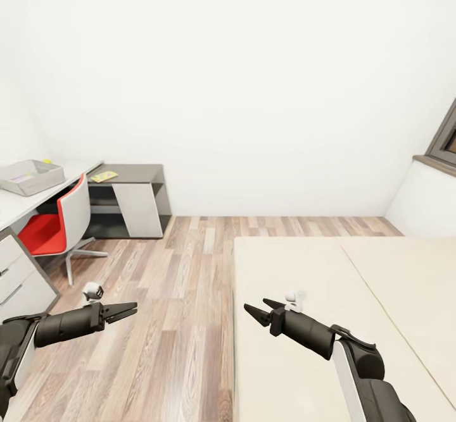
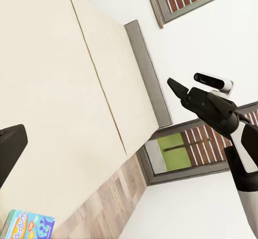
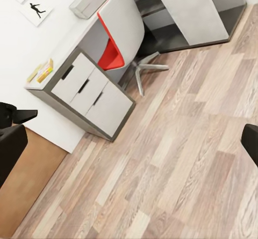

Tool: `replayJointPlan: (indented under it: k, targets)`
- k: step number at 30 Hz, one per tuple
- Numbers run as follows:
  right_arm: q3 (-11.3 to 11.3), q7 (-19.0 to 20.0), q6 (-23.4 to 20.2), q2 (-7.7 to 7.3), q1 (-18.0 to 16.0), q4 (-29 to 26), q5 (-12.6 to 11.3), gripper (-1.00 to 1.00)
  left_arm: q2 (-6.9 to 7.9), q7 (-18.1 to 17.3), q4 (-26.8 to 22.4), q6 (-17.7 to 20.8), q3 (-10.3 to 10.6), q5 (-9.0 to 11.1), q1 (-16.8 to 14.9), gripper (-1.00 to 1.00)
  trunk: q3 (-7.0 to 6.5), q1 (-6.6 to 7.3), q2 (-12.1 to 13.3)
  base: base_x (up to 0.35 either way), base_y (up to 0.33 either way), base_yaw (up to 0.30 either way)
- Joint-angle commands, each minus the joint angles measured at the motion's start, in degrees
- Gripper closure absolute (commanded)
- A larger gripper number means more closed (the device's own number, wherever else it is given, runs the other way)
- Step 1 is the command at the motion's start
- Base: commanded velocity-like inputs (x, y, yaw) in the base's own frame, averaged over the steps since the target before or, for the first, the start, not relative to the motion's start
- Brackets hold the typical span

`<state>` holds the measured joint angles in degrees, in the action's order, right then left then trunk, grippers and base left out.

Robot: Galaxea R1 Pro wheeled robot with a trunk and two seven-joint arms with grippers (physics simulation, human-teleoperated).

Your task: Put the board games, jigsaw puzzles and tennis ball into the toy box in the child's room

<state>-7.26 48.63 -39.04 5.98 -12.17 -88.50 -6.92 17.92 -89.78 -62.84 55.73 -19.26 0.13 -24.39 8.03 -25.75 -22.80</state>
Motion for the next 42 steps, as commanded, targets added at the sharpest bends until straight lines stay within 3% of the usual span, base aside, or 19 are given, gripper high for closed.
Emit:
replayJointPlan:
  k: [1, 26, 42]
  targets:
    - [-0.1, 0.1, -0.4, 0.06, -0.1, 0.0, -0.2, -1.0, 0.01, -0.2, 0.0, 0.6, 0.0, 0.0, 0.0, -1.0, 0.03, -0.04, -0.1, 0.0, 0.0, 0.065]
    - [-0.1, 0.1, -0.4, 0.09, -0.1, 0.0, -0.4, -1.0, 0.01, -0.2, 0.0, 0.6, 0.0, 0.0, 0.0, -1.0, -1.86, -0.04, -0.1, 0.0, 0.0, 0.057]
    - [-0.1, 0.2, -0.4, 0.09, -0.1, 0.0, -0.4, -1.0, 0.01, -0.2, 0.0, 0.6, 0.0, 0.0, 0.0, -1.0, -2.31, -0.04, -0.1, 0.0, 0.0, -0.066]
